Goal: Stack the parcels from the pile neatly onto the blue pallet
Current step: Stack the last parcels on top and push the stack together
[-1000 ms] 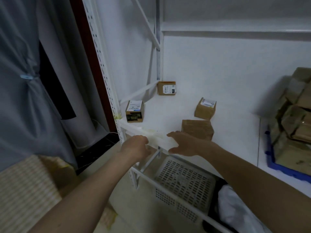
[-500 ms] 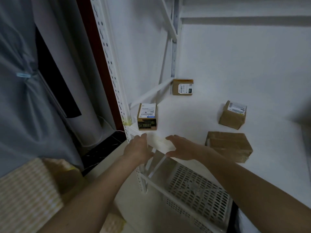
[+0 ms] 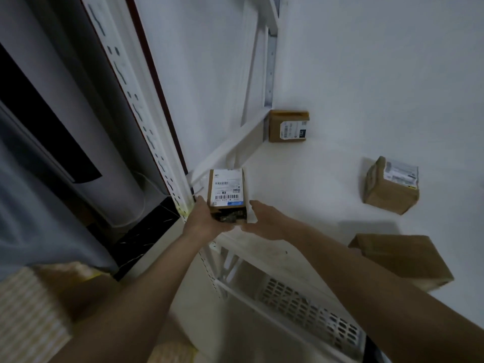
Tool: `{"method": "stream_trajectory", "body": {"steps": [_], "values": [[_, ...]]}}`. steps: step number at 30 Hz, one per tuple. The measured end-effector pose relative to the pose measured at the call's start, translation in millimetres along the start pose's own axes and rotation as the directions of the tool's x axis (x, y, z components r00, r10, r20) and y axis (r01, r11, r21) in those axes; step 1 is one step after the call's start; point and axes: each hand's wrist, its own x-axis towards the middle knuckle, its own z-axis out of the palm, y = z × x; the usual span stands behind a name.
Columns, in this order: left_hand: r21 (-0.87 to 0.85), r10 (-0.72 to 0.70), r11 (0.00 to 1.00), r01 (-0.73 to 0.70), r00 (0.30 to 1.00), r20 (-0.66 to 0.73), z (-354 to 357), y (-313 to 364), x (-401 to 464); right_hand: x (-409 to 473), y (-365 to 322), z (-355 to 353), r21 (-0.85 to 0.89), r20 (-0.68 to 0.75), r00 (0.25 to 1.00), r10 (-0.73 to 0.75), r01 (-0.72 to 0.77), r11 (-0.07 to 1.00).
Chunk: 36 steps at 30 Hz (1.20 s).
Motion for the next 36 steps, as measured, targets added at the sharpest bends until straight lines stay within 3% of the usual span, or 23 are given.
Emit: {"method": "stream_trajectory", "body": {"steps": [4,9,13,16,22,28,36], "values": [[-0.059,0.051,0.997,-0.050,0.998,0.027,-5,-10,21,21,-8,2,0.161,-0.026,0.998,0.058,-0.053,0.986],[-0.052,0.276,0.961,-0.272,0.949,0.151,3,3,35,27,-13,-1,0.223,-0.063,0.994,0.094,-0.078,0.972],[-0.228,0.307,0.939,-0.257,0.926,0.221,5,21,43,17,-10,-16,0.308,-0.159,0.957,0.243,-0.186,0.933],[-0.174,0.332,0.939,-0.298,0.916,0.225,6,43,42,-4,-6,-33,0.343,-0.249,0.904,0.348,-0.253,0.904],[-0.353,0.588,0.809,-0.470,0.668,0.456,38,124,15,-78,8,-67,0.362,-0.463,0.711,0.529,-0.393,0.845],[-0.422,0.675,0.730,-0.538,0.466,0.572,87,181,-31,-166,25,-83,0.435,-0.560,0.516,0.648,-0.482,0.760],[-0.421,0.721,0.634,-0.648,0.299,0.625,134,235,-100,-266,50,-86,0.489,-0.645,0.341,0.684,-0.503,0.713]]}}
